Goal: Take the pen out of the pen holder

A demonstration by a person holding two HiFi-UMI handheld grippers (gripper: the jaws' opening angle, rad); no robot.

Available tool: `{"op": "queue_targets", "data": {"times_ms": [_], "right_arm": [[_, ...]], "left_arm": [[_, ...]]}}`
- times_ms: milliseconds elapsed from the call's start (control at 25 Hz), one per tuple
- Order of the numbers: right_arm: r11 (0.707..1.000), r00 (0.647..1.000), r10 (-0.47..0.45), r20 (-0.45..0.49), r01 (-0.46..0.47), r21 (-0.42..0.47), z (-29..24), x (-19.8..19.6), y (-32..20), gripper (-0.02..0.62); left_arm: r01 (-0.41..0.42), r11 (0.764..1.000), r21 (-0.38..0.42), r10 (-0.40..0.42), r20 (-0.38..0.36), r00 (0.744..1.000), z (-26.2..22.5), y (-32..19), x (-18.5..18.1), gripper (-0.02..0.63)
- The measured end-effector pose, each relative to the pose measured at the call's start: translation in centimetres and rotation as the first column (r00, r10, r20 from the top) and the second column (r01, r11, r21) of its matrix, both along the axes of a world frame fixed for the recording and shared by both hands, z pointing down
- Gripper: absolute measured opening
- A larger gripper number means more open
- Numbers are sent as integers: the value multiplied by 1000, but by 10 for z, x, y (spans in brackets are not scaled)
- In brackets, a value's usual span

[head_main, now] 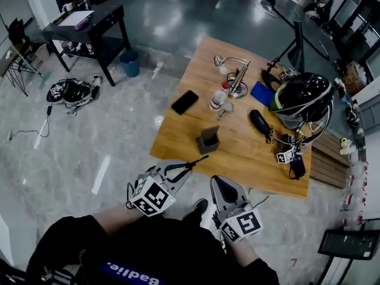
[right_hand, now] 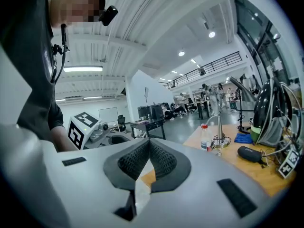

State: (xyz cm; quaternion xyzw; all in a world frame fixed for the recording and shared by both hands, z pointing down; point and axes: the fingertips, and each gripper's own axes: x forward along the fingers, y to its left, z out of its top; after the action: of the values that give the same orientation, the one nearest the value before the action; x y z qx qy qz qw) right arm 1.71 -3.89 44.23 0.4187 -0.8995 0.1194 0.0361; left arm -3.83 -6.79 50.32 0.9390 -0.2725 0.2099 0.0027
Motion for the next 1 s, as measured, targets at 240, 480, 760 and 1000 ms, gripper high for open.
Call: {"op": "queue_targets", "data": {"times_ms": [240,480,760,1000], "right_arm": [[1000,1000,-5,-17,5,0,3,-20,23,6],[998,998,-63,-26,63,21,-6,-20,43,6],[996,997,-80,-20,80,35,-10,-7,51,6],[995,996,-88,-22,89,39,-11,2,56,6]], "left_arm": [[-16,1000,8,16,-11,1000,-14,27,-15,64],[15,1000,6,-15,-22,1000,-29,46,-8,64],[39,999,17,-39,-19,999,-33,53,2,64],[55,998,18,-55,-9,998,-32,55,7,64]]}}
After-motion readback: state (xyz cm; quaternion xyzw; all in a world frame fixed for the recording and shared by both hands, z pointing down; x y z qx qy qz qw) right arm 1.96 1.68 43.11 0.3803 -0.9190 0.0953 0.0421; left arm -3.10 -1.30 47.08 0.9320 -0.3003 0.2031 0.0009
